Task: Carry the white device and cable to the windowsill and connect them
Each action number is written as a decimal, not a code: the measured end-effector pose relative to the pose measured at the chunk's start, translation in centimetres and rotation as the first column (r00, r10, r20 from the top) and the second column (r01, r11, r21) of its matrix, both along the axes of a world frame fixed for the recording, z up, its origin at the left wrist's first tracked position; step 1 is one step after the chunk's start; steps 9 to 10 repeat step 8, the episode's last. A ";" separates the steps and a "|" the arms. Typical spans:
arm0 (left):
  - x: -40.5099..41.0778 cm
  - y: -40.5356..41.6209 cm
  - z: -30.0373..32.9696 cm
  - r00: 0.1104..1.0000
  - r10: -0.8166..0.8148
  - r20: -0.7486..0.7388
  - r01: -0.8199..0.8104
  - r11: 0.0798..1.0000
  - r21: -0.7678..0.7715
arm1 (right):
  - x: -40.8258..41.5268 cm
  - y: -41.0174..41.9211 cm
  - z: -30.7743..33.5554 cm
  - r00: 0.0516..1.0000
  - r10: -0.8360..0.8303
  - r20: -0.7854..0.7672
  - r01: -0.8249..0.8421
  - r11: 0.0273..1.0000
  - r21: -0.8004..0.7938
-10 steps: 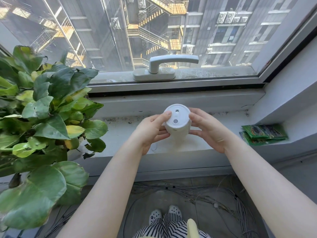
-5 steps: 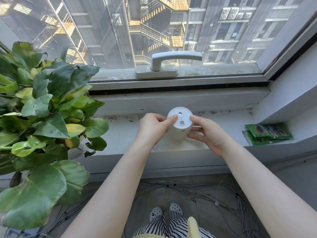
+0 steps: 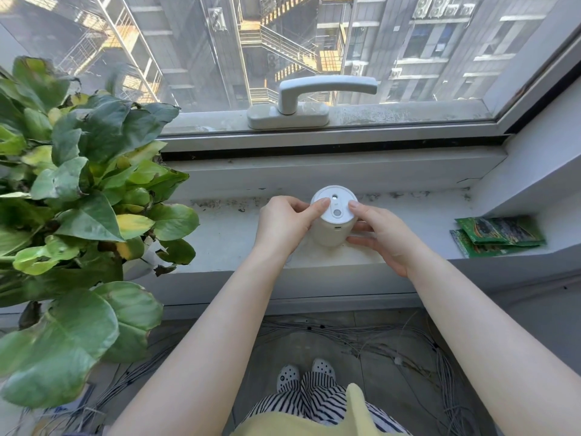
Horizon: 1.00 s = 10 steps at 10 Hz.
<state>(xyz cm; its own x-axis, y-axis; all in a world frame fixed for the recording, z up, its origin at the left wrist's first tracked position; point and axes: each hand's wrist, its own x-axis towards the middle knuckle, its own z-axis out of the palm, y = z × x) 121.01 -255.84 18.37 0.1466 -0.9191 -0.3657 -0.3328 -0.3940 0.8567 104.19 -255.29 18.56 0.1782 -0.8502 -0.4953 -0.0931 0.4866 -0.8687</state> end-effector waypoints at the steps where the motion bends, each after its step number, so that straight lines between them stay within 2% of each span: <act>1: 0.1 -0.2 -0.1 1.000 -0.006 -0.021 0.007 1.000 0.016 | 0.0 -0.2 0.2 1.000 -0.004 -0.008 0.004 1.000 -0.006; 7: 0.1 -0.2 -0.2 0.998 -0.063 -0.029 0.063 0.998 -0.005 | -0.9 -0.3 -0.4 0.999 0.009 -0.031 -0.009 1.000 -0.017; 8: 0.3 -0.1 0.4 1.000 -0.010 -0.006 0.009 0.998 -0.069 | -1.1 -0.3 -0.6 0.997 -0.016 -0.079 0.014 0.999 -0.036; 10: 0.3 -0.1 0.4 1.000 -0.010 -0.006 0.009 0.998 -0.069 | -1.1 -0.3 -0.6 0.997 -0.016 -0.079 0.014 0.999 -0.036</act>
